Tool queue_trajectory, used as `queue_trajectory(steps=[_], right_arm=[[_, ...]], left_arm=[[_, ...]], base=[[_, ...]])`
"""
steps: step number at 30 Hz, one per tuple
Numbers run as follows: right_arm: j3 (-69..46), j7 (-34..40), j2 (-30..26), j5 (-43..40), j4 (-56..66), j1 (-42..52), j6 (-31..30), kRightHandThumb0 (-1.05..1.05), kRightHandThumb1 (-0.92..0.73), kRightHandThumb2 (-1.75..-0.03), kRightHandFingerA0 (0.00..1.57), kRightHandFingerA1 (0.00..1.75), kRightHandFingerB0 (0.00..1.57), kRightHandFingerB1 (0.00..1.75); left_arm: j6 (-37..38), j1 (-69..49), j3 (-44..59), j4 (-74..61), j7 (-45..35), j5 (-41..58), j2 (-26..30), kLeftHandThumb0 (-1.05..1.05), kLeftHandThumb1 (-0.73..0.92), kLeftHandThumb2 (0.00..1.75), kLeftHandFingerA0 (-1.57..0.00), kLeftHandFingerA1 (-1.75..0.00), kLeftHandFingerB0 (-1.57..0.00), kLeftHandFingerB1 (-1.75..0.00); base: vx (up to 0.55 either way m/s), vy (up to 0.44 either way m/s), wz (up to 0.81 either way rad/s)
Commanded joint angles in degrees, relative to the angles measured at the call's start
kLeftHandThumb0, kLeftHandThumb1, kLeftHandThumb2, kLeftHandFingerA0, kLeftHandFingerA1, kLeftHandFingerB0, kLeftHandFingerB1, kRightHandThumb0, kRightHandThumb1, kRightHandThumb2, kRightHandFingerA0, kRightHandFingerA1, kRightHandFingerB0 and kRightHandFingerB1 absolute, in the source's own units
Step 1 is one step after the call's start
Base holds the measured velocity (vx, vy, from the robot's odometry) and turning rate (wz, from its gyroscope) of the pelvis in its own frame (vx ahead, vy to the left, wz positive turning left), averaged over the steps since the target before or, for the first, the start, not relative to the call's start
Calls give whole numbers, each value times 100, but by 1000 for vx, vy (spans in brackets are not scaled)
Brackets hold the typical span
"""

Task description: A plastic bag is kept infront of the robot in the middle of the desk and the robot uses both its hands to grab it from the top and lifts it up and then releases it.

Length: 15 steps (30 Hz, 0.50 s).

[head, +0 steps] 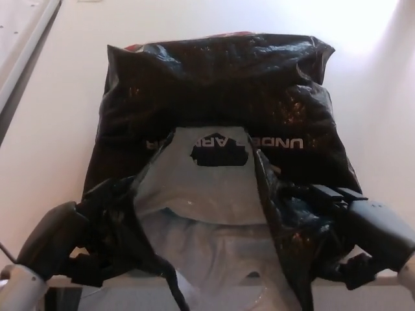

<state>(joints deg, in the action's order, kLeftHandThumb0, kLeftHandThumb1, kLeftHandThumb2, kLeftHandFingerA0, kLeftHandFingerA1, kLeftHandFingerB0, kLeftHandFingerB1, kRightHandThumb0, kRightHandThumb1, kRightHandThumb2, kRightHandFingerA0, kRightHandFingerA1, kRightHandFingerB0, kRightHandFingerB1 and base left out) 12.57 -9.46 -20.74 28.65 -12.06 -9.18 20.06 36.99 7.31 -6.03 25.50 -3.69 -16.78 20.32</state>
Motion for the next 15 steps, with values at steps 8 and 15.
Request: queue_trajectory(steps=[8, 15], right_arm=[[-712, 525, 1434, -969, -906, -401, -977, -51, -58, -75, 7, 44, 0, 18], [-1506, 1490, 2235, -1431, -1297, -444, -517, -5, -82, -61, 70, 175, 55, 175]], left_arm=[[-2121, -701, -308, -1813, -39, 94, -1200, -33, 57, 58, -70, -122, -70, -96], [-2597, -798, -290, -2047, 197, -162, -1696, -21, 76, 63, -87, -175, -61, -175]], base=[[0, 0, 0], [0, 0, 0]])
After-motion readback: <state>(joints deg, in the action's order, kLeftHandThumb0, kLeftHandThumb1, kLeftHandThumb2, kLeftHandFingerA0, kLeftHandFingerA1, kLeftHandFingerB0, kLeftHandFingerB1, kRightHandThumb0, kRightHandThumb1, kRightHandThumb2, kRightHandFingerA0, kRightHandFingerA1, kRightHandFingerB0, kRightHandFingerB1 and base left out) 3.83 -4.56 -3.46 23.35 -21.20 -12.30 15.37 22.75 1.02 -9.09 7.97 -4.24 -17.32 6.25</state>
